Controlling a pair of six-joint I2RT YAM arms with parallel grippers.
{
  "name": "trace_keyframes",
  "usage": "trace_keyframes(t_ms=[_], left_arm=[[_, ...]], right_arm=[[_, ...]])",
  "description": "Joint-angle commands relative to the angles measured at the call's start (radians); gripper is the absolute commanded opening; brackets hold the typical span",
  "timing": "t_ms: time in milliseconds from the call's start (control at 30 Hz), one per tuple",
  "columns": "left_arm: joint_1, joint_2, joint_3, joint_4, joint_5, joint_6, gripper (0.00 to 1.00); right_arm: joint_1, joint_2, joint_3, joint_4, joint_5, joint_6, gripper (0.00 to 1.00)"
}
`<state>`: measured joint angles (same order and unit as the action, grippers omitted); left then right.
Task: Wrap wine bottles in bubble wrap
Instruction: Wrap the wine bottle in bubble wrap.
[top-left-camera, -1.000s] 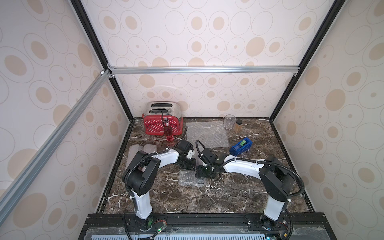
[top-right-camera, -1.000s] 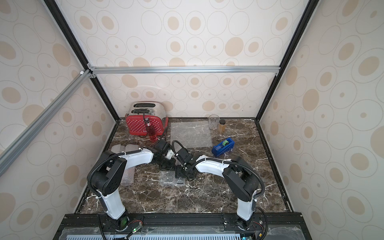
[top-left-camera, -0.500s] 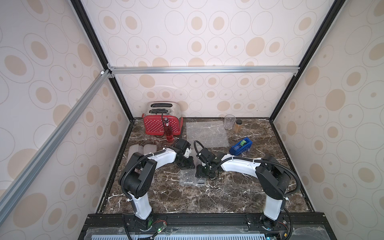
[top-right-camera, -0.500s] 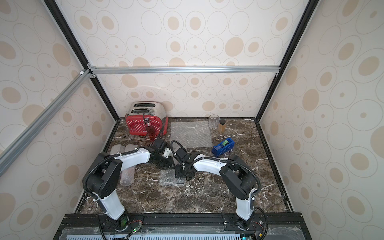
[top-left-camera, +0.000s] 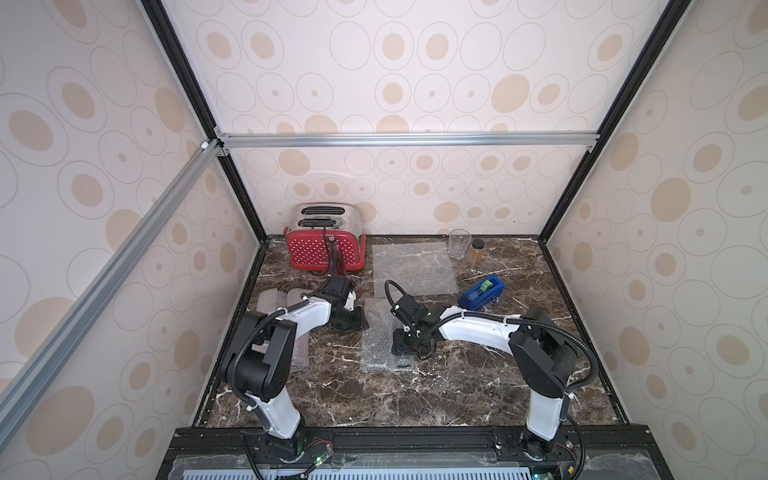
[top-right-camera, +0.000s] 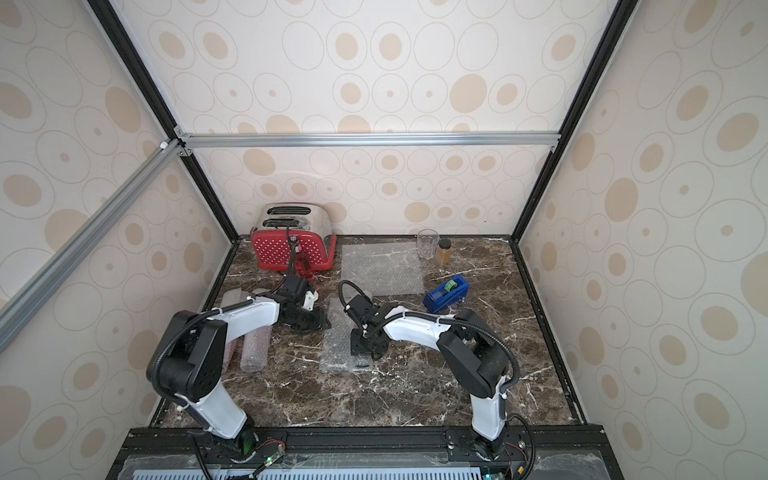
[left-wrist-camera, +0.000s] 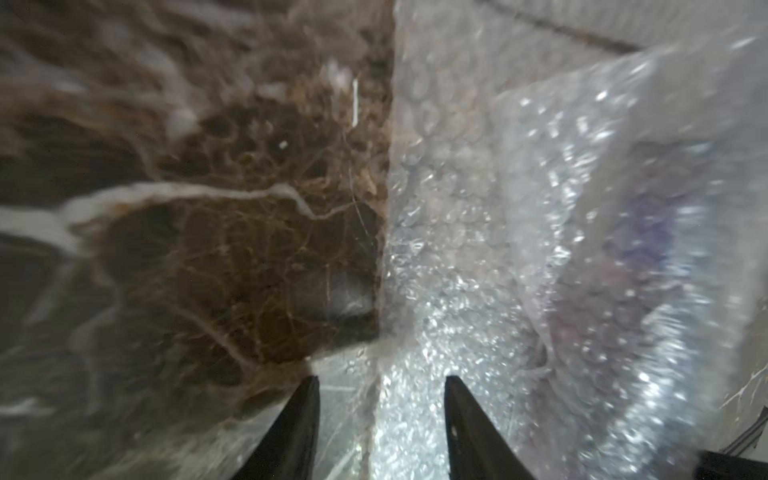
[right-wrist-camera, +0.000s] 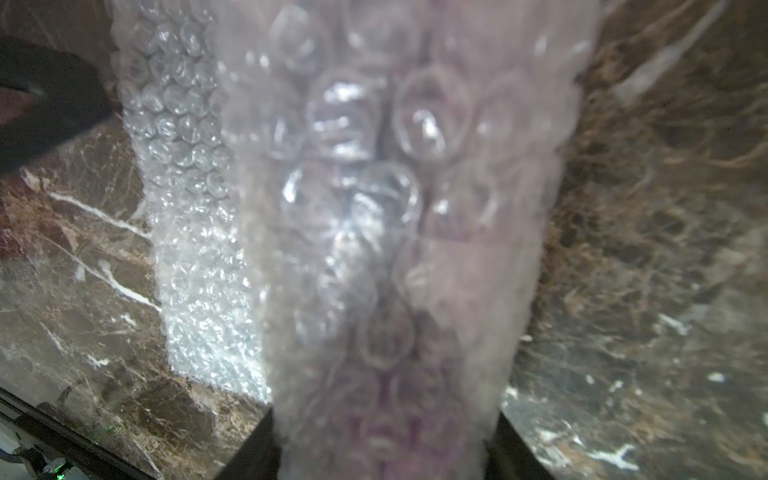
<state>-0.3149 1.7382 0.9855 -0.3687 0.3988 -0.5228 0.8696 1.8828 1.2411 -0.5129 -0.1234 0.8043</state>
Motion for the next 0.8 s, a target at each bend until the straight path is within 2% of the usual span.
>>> trace_keyframes(t_ms=[0, 167, 233, 433, 633, 767], left_arm=[[-0.024, 0.039, 0.021, -0.033, 0.009, 0.012, 0.40], [-0.036, 0.030, 0.020, -0.043, 0.018, -0.001, 0.15], [-0.036, 0.007, 0.016, -0.047, 0.017, 0.000, 0.08], [-0.042, -0.088, -0.017, -0.028, 0.041, 0.009, 0.04], [-0.093, -0.134, 0.005, 0.017, 0.194, -0.005, 0.02], [-0.127, -0.101, 0.057, 0.026, 0.270, 0.000, 0.00]], right_arm=[[-0.006, 0.049, -0.029, -0.103, 0.091, 0.004, 0.50], [-0.006, 0.058, -0.020, -0.106, 0.090, -0.002, 0.50], [-0.006, 0.056, -0.025, -0.093, 0.086, 0.001, 0.50], [-0.006, 0.063, -0.016, -0.093, 0.075, -0.008, 0.48], [-0.006, 0.072, -0.018, -0.063, 0.056, -0.018, 0.48], [-0.007, 0.077, -0.015, -0.050, 0.042, -0.023, 0.47]])
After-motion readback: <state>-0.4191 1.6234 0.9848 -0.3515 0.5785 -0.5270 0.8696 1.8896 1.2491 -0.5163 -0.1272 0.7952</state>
